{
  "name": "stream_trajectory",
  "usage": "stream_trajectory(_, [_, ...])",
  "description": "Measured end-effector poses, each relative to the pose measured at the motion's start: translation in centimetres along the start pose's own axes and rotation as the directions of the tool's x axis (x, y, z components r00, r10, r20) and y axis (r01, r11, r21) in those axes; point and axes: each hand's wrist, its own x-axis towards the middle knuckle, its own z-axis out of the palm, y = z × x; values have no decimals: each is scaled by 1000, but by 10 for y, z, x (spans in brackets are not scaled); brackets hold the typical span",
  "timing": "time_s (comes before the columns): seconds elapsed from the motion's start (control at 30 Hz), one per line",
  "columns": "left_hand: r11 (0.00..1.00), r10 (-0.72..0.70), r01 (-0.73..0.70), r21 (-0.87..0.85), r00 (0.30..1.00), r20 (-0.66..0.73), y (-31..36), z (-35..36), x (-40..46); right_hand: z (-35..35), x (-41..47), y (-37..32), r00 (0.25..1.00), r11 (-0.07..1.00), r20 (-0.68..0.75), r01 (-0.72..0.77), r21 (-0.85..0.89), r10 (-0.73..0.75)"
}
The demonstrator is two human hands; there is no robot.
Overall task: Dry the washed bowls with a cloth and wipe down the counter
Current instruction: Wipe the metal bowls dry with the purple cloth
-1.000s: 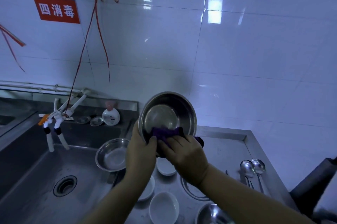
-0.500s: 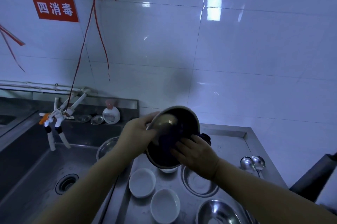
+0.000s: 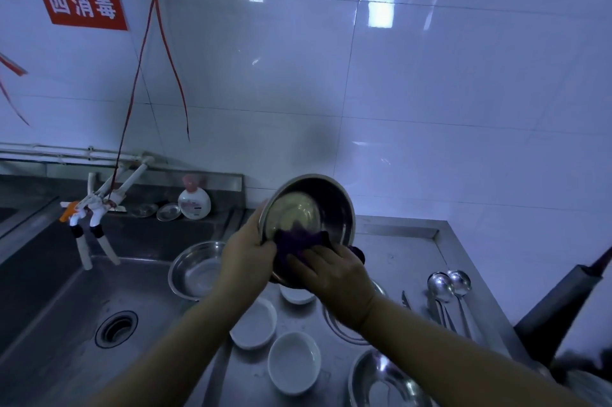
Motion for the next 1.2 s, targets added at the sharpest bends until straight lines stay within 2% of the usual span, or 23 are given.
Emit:
stream_trajectory(0.07, [996,6,-14,86,996,92,6,-10,9,-3,-5,17,992,992,34,122,-19,-121])
stream_trajectory(0.13, [986,-27,-15,169,968,248,14,-19,19,-8,-8,32,968,969,77,242,-43,-238])
stream_trajectory(0.2, [976,-92,15,216,933,349,27,-26,27,-12,-7,39,953,955,101,291,-59,-285])
stream_trajectory(0.27, [984,-125,74,165,938,322,33,-30,33,-13,-4,37,965,966,79,255,-40,-251])
stream_trajectory(0.4, [995,-96,93,39,991,90,21,-17,20,-15,3,21,995,996,43,89,-25,-88])
stream_trajectory(0.5, [992,-108,111,-68,993,44,4,6,-1,-18,11,3,995,996,48,-86,2,86])
stream_trajectory(0.57, [983,-130,128,-132,991,-9,0,10,-5,-19,15,-7,990,991,62,-129,22,128])
stream_trajectory(0.63, [975,-158,154,-157,987,-13,0,5,-3,-22,15,-9,980,988,154,-137,77,124])
stream_trajectory(0.73, [975,-143,143,-168,990,15,3,-5,-3,-28,15,0,945,978,327,-89,187,24])
stream_trajectory(0.83, [976,-121,128,-177,992,46,6,-9,-6,-30,20,19,916,989,399,-16,149,-46])
stream_trajectory(0.93, [976,-119,132,-174,989,88,7,-13,-6,-28,23,33,941,997,334,72,-27,-59])
stream_trajectory(1.0, [973,-119,139,-184,987,111,8,-12,-6,-27,26,37,974,997,225,9,-75,8])
stream_trajectory(1.07, [970,-114,138,-199,985,131,10,-9,-8,-26,32,33,984,995,164,-58,-83,71])
stream_trajectory(1.2, [965,-104,135,-224,984,141,5,-2,-11,-24,38,18,977,993,179,-115,9,111])
